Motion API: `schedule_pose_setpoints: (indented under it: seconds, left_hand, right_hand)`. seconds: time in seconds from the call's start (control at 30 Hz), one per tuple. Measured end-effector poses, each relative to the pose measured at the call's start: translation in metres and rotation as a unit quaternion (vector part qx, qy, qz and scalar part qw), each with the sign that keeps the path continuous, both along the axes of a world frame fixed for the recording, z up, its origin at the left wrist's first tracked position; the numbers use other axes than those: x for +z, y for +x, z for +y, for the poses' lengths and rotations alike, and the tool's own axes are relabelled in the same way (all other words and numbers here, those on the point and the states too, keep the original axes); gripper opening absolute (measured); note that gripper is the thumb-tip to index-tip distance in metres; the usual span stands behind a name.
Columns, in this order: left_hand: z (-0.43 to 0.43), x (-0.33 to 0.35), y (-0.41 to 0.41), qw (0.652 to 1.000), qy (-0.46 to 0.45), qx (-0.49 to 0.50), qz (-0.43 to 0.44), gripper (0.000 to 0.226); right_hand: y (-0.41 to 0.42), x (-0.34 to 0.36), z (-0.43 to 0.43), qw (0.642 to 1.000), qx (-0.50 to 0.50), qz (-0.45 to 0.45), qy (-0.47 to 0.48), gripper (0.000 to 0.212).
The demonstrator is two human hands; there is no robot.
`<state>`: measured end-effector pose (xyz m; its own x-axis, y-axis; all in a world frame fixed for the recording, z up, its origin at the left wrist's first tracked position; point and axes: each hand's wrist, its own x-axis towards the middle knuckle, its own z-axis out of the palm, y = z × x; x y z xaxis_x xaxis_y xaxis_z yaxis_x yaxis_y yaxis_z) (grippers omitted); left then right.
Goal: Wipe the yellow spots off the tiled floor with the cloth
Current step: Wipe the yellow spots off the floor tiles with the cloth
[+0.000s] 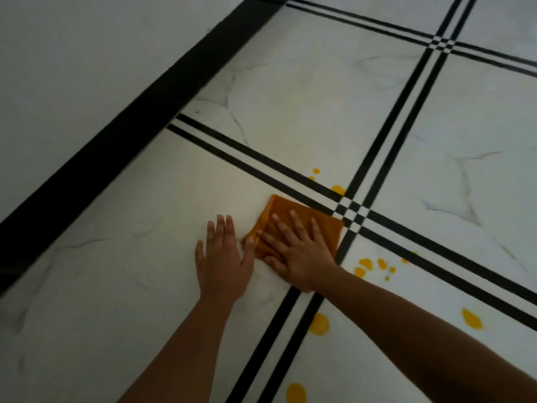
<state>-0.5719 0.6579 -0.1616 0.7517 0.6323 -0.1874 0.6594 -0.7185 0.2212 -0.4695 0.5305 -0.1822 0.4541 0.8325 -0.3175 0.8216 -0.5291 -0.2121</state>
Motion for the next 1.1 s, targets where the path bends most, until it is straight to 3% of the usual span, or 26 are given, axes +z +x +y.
schedule_pose_setpoints:
  seconds: [0.17, 0.23, 0.3, 0.37, 0.43, 0.6, 0.63, 0.7, 0.77, 0.87, 0.9, 0.93, 1.03, 1.07, 1.1]
  left_hand:
    - [0.007, 0.002, 0.018, 0.995, 0.016, -0.093, 0.03, 0.087]
    - [0.019, -0.006, 0.038, 0.988, 0.033, -0.147, 0.037, 0.085]
    - [0.027, -0.012, 0.058, 0.981, 0.044, -0.189, 0.027, 0.084]
    - [0.028, -0.017, 0.072, 0.977, 0.043, -0.208, 0.022, 0.082]
    - [0.024, -0.021, 0.084, 0.975, 0.04, -0.217, 0.018, 0.081]
    - [0.001, -0.028, 0.103, 0.968, 0.038, -0.249, -0.004, 0.077]
    - [-0.005, -0.029, 0.101, 0.966, 0.036, -0.257, -0.011, 0.076]
    - [-0.018, -0.029, 0.092, 0.959, 0.028, -0.282, -0.021, 0.075]
    - [-0.035, -0.029, 0.084, 0.951, 0.018, -0.309, -0.024, 0.072]
    - [-0.073, -0.028, 0.083, 0.947, -0.005, -0.32, -0.038, 0.067]
    - [-0.083, -0.027, 0.083, 0.945, -0.013, -0.323, -0.039, 0.067]
    - [-0.093, -0.026, 0.082, 0.943, -0.013, -0.331, -0.037, 0.066]
    - [-0.108, -0.028, 0.084, 0.93, 0.004, -0.365, -0.035, 0.065]
    - [-0.113, -0.028, 0.087, 0.926, 0.011, -0.377, -0.027, 0.066]
    - [-0.117, -0.028, 0.088, 0.922, 0.021, -0.385, -0.021, 0.065]
  right_hand:
    - [0.055, -0.003, 0.029, 0.999, 0.035, 0.002, 0.028, 0.061]
    - [0.091, -0.007, 0.035, 0.997, -0.054, -0.027, 0.046, 0.058]
    - [0.11, -0.011, 0.015, 0.973, -0.215, -0.036, 0.07, 0.057]
    - [0.091, -0.015, -0.02, 0.933, -0.35, -0.045, 0.065, 0.057]
    - [0.056, -0.01, -0.039, 0.915, -0.398, -0.059, 0.042, 0.058]
    - [0.084, -0.007, -0.034, 0.969, -0.238, -0.029, 0.066, 0.056]
    - [0.093, -0.005, -0.045, 0.96, -0.27, -0.028, 0.063, 0.055]
    - [0.076, -0.011, -0.077, 0.907, -0.413, -0.051, 0.057, 0.053]
    - [0.02, -0.011, -0.099, 0.887, -0.451, -0.072, 0.067, 0.053]
    - [-0.007, -0.013, -0.123, 0.954, -0.285, -0.059, 0.075, 0.053]
    - [0.011, -0.013, -0.134, 0.951, -0.294, -0.049, 0.08, 0.053]
    - [0.023, -0.013, -0.15, 0.927, -0.365, -0.041, 0.074, 0.054]
    - [0.006, -0.014, -0.194, 0.805, -0.587, -0.074, 0.041, 0.058]
    - [-0.012, -0.013, -0.205, 0.804, -0.588, -0.08, 0.036, 0.059]
    - [-0.03, -0.009, -0.207, 0.837, -0.542, -0.068, 0.027, 0.059]
